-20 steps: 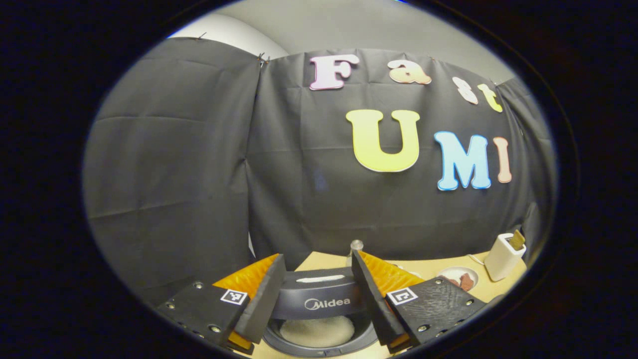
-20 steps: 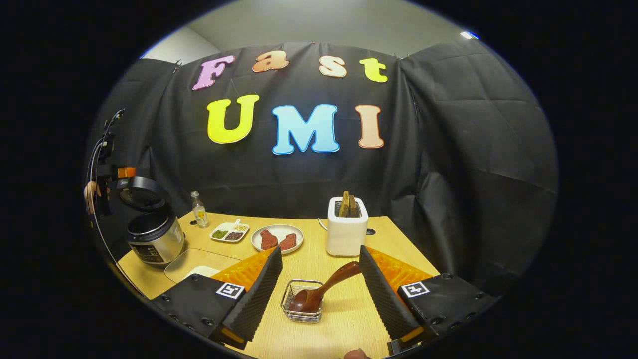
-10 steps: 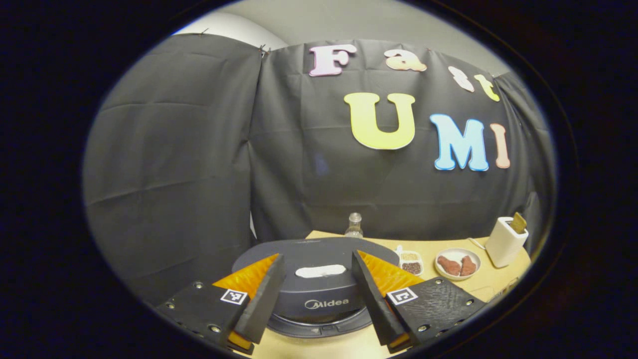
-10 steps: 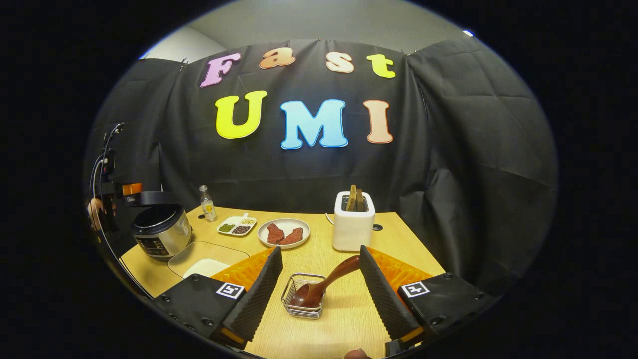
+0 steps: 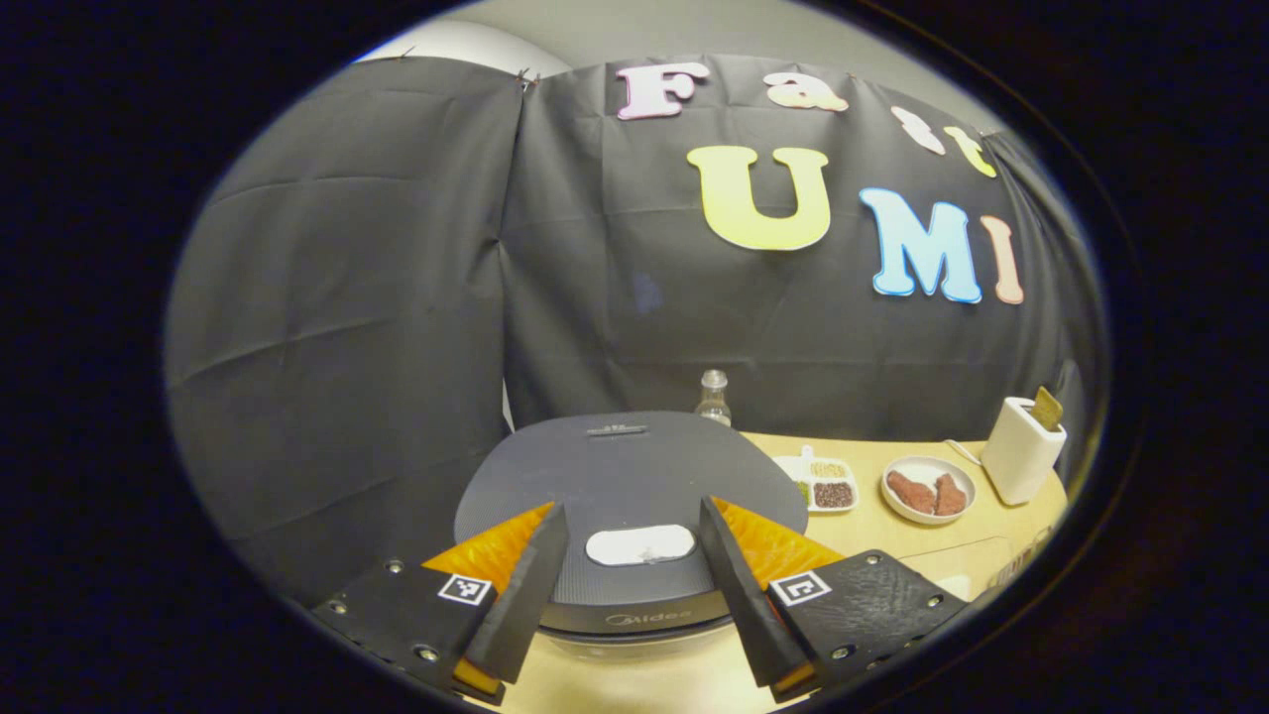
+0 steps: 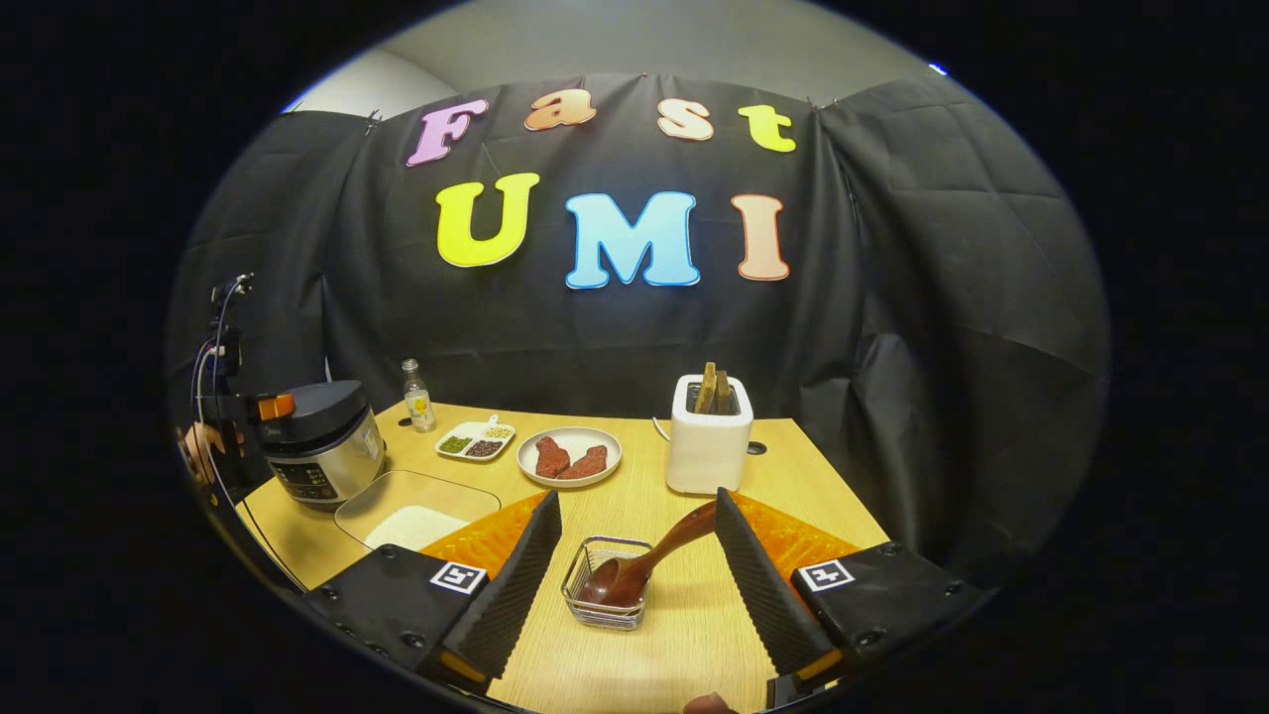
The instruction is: Close the left gripper, press the button to open the rice cooker; take a wooden spoon from the chopstick holder with the right hand, scoop a spoonful of rice and pour it into the rice cooker, then put the wooden spoon back into the chopstick holder.
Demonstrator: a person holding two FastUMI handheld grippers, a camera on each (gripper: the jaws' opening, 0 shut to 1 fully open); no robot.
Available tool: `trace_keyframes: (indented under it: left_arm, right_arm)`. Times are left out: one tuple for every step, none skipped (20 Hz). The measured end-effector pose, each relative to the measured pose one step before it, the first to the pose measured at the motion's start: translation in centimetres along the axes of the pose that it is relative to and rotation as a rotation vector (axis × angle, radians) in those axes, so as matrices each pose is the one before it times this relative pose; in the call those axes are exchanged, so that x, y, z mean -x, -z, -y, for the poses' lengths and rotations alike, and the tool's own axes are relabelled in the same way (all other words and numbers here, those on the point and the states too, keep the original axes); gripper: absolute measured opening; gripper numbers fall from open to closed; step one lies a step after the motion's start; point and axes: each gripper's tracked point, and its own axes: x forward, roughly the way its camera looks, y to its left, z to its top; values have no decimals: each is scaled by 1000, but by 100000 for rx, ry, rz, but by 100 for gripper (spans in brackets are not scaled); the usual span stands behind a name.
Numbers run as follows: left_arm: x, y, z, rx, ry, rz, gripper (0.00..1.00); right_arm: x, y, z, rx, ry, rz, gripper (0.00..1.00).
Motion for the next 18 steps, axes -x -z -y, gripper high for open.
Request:
trace_keyframes:
  left_arm:
    - [206, 107, 133, -810, -633, 641, 84]
    - [-39, -325, -198, -740, -586, 2266, 88]
    - [-18, 255, -40, -14, -641, -104, 88]
    - [52, -76, 107, 425, -416, 2285, 88]
    - [172, 237, 32, 470, -370, 248, 86]
    - [284, 112, -12, -802, -302, 2293, 88]
    - [129, 79, -23, -566, -377, 2130, 88]
    - [-246, 433, 45, -136, -5, 402, 90]
    - [167, 496, 65, -586, 256, -1036, 88]
    - [-75, -284, -116, -111, 667, 759, 90]
    - [98, 254, 22, 1289, 614, -1480, 89]
    - [-68, -405, 114, 612, 533, 1222, 89]
    - [-119, -225, 34, -1645, 760, -44, 89]
    - [166, -241, 75, -572, 1022, 129, 90]
    - [196, -159, 168, 984, 1128, -1259, 88]
    - [606, -542, 50, 1104, 229, -185, 86]
    - [724, -932, 99, 444, -218, 1551, 87]
    - [1029, -1163, 459, -79, 1103, 1845, 87]
  right_arm:
    - [-51, -82, -236, 23, -236, -14, 98]
    - [-132, 11, -127, 232, -157, -69, 98]
    - [-132, 200, -81, 479, -85, -467, 98]
    - [-109, 84, -64, 495, 14, -492, 98]
    - [-155, 69, -202, 443, -151, -712, 98]
    - [-111, 63, -129, 251, -16, -710, 98]
    - [-104, 51, -168, 13, -217, -602, 98]
    - [-96, -101, -330, -178, -485, -429, 98]
    - [-109, 13, -296, -106, -514, -397, 98]
    - [-143, -55, -251, 165, -438, -360, 98]
    - [-110, -106, -269, 301, -325, -96, 98]
    - [-94, -341, -363, 241, -705, 474, 98]
    - [-44, -445, -361, 287, -930, 805, 98]
    - [-7, -655, -347, 550, -773, 1305, 98]
    - [72, -706, -296, 723, -787, 1856, 98]
    - [80, -720, -301, 860, -917, 1792, 98]
    - [130, -455, -131, 887, -665, 1603, 98]
    - [261, -508, -23, 488, -659, 1693, 99]
